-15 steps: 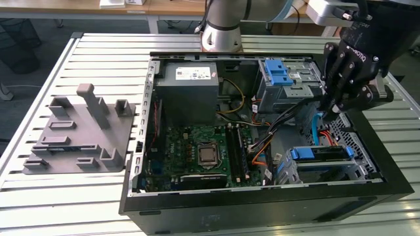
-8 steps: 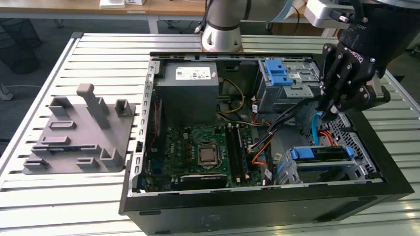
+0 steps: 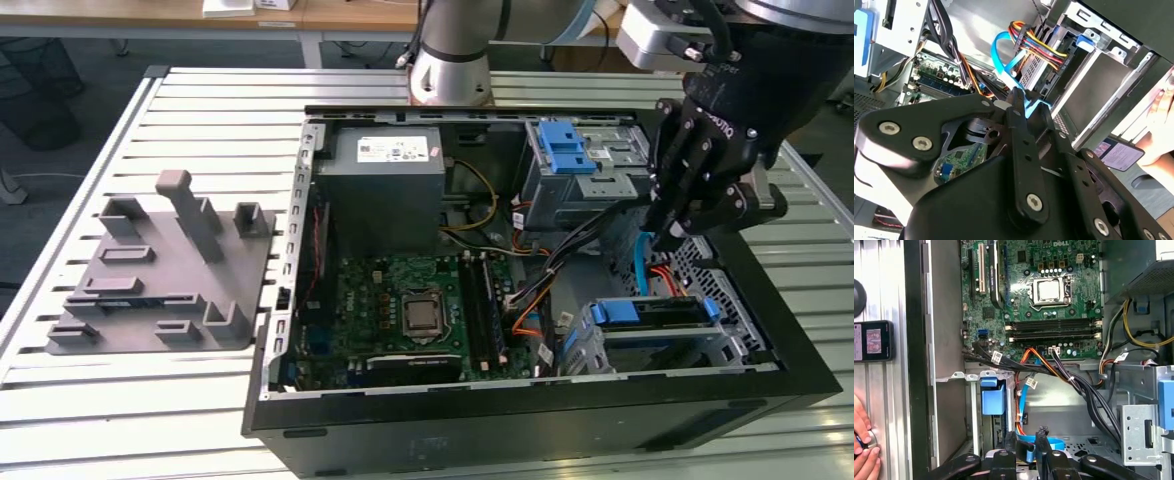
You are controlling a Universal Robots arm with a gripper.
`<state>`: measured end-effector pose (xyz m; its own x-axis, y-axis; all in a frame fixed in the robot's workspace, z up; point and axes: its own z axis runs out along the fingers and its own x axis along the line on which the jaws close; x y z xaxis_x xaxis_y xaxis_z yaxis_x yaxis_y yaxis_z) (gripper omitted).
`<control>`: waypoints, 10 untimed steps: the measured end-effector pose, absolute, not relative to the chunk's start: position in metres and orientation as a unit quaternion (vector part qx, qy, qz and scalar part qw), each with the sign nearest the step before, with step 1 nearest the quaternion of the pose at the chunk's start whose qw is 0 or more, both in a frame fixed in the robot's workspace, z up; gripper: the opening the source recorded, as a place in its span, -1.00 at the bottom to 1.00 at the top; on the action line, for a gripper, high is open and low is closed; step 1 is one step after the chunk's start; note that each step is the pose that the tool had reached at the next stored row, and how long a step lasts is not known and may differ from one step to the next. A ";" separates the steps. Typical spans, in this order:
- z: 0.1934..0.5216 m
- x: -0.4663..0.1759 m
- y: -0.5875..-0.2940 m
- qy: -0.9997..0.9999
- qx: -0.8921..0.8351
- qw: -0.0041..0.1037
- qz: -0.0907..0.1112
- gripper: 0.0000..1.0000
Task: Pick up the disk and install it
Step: 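Insert the second disk wire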
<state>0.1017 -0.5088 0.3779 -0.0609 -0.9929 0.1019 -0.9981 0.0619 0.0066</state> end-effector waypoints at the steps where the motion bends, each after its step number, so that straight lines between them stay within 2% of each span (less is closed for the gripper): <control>1: 0.377 0.102 -0.509 -0.728 0.684 0.040 0.033 -0.40; 2: 0.376 0.103 -0.509 -0.728 0.683 0.041 0.034 -0.44; 3: 0.375 0.103 -0.509 -0.728 0.683 0.041 0.034 -0.56; 4: 0.374 0.103 -0.509 -0.729 0.683 0.041 0.035 -0.56; 5: 0.373 0.103 -0.509 -0.729 0.682 0.042 0.035 -0.67; 10: 0.371 0.104 -0.511 -0.729 0.682 0.040 0.034 -0.67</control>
<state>0.1040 -0.5107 0.3709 -0.0663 -0.9923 0.1048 -0.9977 0.0673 0.0061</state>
